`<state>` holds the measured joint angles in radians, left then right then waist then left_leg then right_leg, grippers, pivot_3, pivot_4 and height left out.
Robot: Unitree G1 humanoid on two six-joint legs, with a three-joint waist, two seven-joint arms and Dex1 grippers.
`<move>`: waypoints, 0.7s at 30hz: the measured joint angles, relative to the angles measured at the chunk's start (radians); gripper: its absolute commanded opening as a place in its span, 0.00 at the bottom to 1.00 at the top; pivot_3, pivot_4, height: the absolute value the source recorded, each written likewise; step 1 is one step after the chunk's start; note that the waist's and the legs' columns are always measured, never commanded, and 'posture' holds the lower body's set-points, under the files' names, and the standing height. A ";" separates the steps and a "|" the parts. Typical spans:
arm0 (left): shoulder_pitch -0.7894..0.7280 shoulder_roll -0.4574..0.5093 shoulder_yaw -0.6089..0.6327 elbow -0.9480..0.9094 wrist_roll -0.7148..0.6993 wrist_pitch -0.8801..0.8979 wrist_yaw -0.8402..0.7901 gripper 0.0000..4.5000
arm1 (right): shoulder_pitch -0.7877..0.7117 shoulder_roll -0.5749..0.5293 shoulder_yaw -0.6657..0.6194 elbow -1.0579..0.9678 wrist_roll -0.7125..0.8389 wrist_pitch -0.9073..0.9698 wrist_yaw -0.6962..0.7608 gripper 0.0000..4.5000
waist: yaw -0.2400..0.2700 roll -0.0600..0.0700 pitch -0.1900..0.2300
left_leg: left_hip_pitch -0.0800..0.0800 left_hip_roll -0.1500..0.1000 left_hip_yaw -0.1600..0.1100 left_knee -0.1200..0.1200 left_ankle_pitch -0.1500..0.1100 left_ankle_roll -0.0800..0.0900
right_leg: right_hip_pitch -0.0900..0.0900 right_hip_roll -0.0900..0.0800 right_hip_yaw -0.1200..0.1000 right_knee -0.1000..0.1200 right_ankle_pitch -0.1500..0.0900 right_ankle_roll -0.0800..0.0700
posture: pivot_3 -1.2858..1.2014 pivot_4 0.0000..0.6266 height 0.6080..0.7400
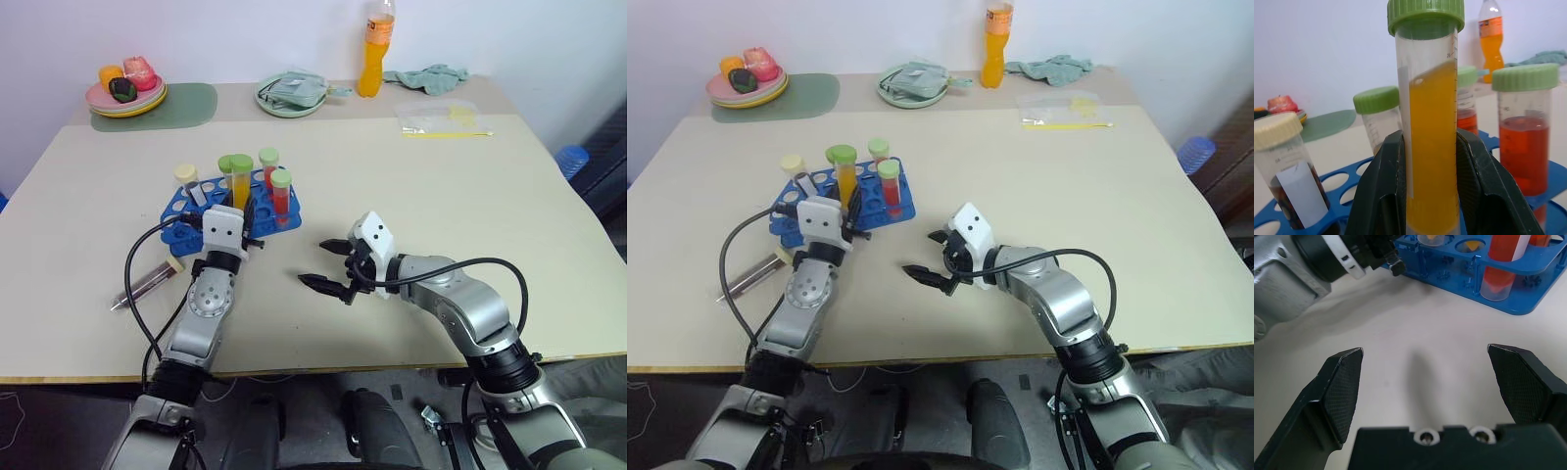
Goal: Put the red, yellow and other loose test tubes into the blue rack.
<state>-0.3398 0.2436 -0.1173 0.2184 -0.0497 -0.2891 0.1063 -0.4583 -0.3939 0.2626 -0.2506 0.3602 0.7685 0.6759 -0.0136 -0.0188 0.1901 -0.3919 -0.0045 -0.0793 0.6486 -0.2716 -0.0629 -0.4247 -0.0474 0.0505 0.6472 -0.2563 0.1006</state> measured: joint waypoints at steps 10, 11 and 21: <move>-0.065 -0.075 0.065 0.182 0.028 -0.168 -0.031 0.17 | -0.001 0.004 -0.001 0.000 0.000 0.001 -0.003 1.00 | 0.000 0.000 0.000 | 0.000 0.000 0.000 0.000 0.000 0.000 | 0.000 0.000 0.000 0.001 0.000 0.000 | 0.52 0.24 1.00; -0.069 -0.081 0.071 0.197 0.027 -0.183 -0.037 0.17 | -0.001 0.004 -0.001 0.000 0.000 0.001 -0.003 1.00 | 0.001 0.000 0.000 | 0.000 0.000 0.000 0.001 0.000 0.000 | 0.000 0.000 0.000 0.001 0.000 0.000 | 0.52 0.24 1.00; -0.088 -0.133 0.122 0.271 0.016 -0.267 -0.090 0.17 | -0.001 0.015 -0.001 -0.002 0.006 0.000 -0.003 1.00 | 0.003 0.000 0.000 | 0.000 0.000 -0.001 0.001 0.000 0.000 | 0.001 0.000 0.000 0.001 0.000 0.000 | 0.52 0.24 1.00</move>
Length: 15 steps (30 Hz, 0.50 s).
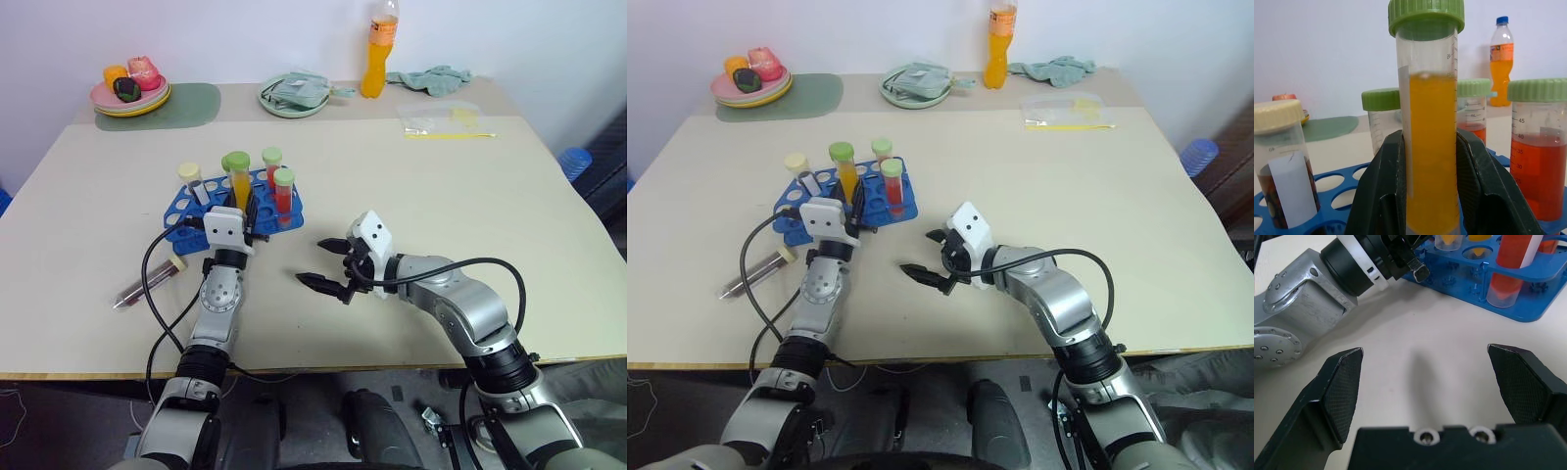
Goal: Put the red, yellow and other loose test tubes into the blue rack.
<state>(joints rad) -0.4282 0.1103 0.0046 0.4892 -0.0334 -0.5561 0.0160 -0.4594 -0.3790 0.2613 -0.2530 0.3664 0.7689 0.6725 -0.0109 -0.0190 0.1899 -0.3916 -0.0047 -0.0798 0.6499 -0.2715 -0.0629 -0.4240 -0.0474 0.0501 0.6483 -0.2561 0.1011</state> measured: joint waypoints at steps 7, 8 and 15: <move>0.004 -0.016 0.026 0.025 -0.002 -0.046 -0.036 0.17 | 0.000 0.003 -0.005 -0.019 0.005 -0.005 0.001 1.00 | -0.001 0.000 0.000 | 0.000 0.000 0.000 0.000 0.000 0.000 | 0.000 0.000 0.000 0.000 0.000 0.000 | 0.52 0.24 1.00; 0.004 -0.018 0.028 0.029 -0.002 -0.052 -0.037 0.17 | 0.000 0.003 -0.006 -0.020 0.007 -0.007 0.001 1.00 | -0.001 0.000 0.000 | 0.000 0.000 0.000 0.000 0.000 0.000 | 0.000 0.000 0.000 0.000 0.000 0.000 | 0.52 0.24 1.00; -0.004 -0.035 0.045 0.072 -0.022 -0.120 -0.080 0.17 | 0.000 0.004 -0.006 -0.020 0.011 -0.010 0.002 1.00 | 0.000 0.004 -0.003 | 0.003 0.000 0.000 0.000 0.000 0.000 | 0.004 0.000 0.000 0.000 0.000 0.000 | 0.52 0.24 1.00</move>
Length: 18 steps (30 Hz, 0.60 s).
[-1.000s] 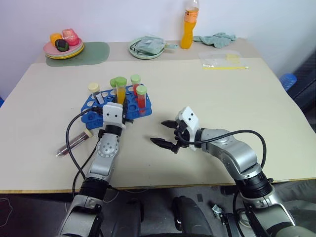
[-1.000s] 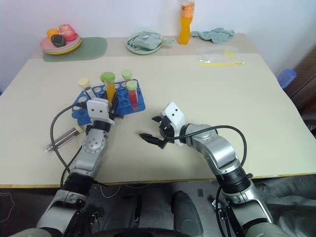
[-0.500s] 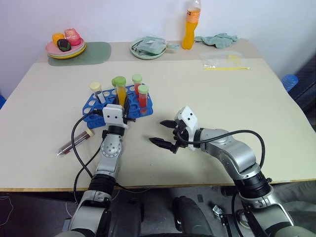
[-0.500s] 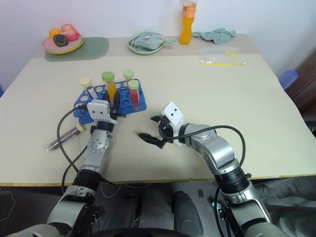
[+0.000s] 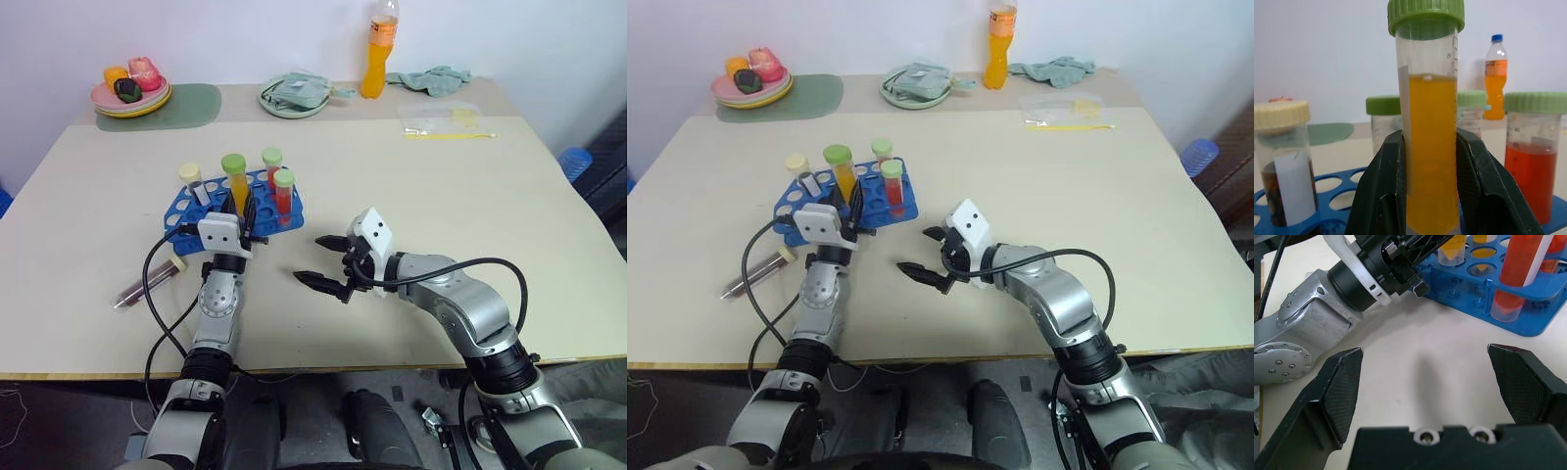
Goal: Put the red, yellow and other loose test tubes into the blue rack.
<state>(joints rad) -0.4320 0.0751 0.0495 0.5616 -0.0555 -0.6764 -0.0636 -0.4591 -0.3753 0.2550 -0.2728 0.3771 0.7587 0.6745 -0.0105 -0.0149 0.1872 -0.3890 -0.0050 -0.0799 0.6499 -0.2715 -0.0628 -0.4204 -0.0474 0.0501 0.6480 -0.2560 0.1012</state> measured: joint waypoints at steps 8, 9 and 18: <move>-0.043 0.002 0.005 0.107 0.025 -0.061 0.005 0.17 | 0.000 0.001 -0.001 -0.001 0.001 0.000 0.002 1.00 | 0.001 0.005 -0.003 | 0.017 0.000 -0.001 -0.002 -0.001 0.001 | 0.018 0.000 -0.001 -0.003 -0.001 0.001 | 0.52 0.24 1.00; -0.046 0.002 0.005 0.117 0.026 -0.064 0.005 0.17 | 0.000 0.001 -0.001 -0.001 0.001 0.000 0.003 1.00 | 0.000 0.007 -0.004 | 0.017 0.000 -0.001 -0.001 -0.001 0.001 | 0.018 0.000 -0.001 -0.003 -0.001 0.001 | 0.52 0.24 1.00; -0.056 0.004 0.006 0.143 0.048 -0.071 0.044 0.17 | 0.000 0.001 -0.001 -0.001 0.002 0.001 0.004 1.00 | -0.001 0.013 -0.007 | 0.017 0.000 -0.002 -0.001 0.000 0.001 | 0.018 0.000 -0.001 -0.003 -0.001 0.001 | 0.52 0.24 1.00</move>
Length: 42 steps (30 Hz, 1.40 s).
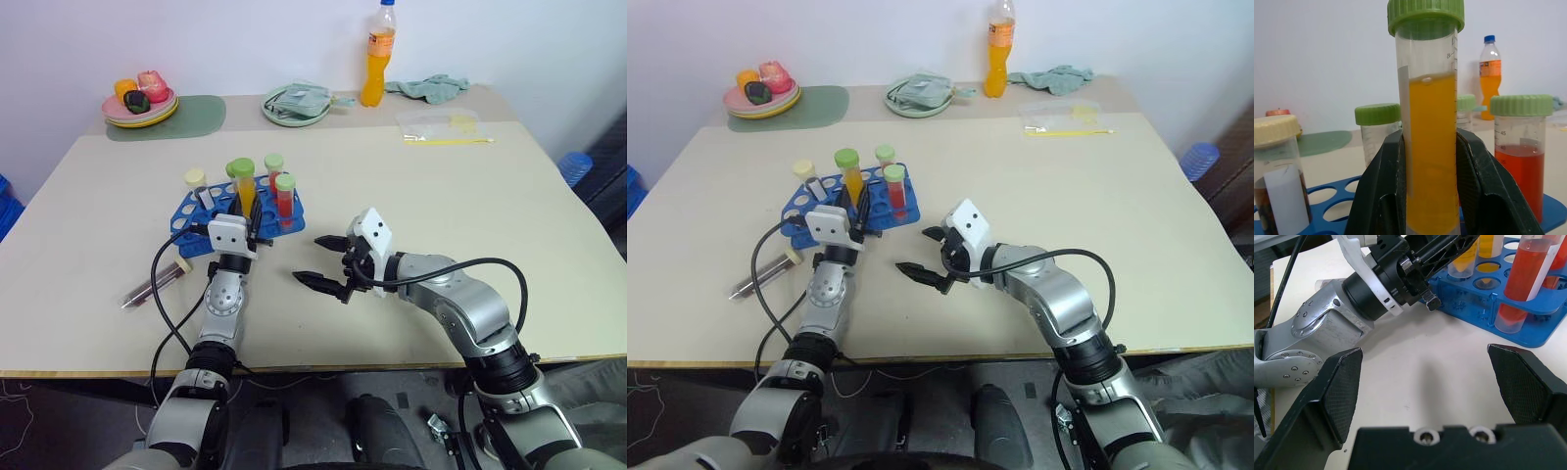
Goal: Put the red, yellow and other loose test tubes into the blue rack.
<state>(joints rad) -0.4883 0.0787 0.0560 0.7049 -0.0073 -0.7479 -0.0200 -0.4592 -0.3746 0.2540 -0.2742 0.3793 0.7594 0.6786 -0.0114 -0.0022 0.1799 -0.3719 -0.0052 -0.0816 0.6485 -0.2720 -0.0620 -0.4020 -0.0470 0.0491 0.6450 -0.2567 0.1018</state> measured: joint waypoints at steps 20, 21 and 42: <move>0.125 0.010 0.016 -0.466 -0.026 0.280 0.040 0.17 | 0.007 0.004 -0.001 -0.006 0.018 0.006 -0.007 1.00 | -0.006 -0.003 0.002 | -0.004 0.000 0.000 -0.001 0.000 0.000 | -0.005 0.001 0.000 0.000 0.000 0.000 | 0.52 0.24 1.00; 0.131 0.010 0.016 -0.475 -0.026 0.292 0.037 0.17 | 0.007 0.004 -0.001 -0.006 0.018 0.006 -0.007 1.00 | -0.005 -0.004 0.002 | -0.004 0.000 0.000 -0.001 0.000 0.000 | -0.005 0.001 0.000 0.000 0.000 0.000 | 0.52 0.24 1.00; 0.494 0.654 0.165 -1.430 -0.446 1.639 -0.355 0.17 | 0.025 -0.036 -0.013 -0.038 0.021 0.009 0.027 1.00 | -0.034 -0.013 0.013 | -0.004 0.003 -0.001 -0.004 -0.001 0.000 | -0.007 0.002 0.000 0.001 -0.005 -0.006 | 0.52 0.24 1.00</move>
<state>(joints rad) 0.0056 0.7323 0.2213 -0.7249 -0.4537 0.8913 -0.3752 -0.4340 -0.4103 0.2405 -0.3119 0.4006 0.7685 0.7055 -0.0453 -0.0156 0.1931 -0.3757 -0.0024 -0.0822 0.6447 -0.2725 -0.0616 -0.4093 -0.0450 0.0487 0.6462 -0.2613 0.0956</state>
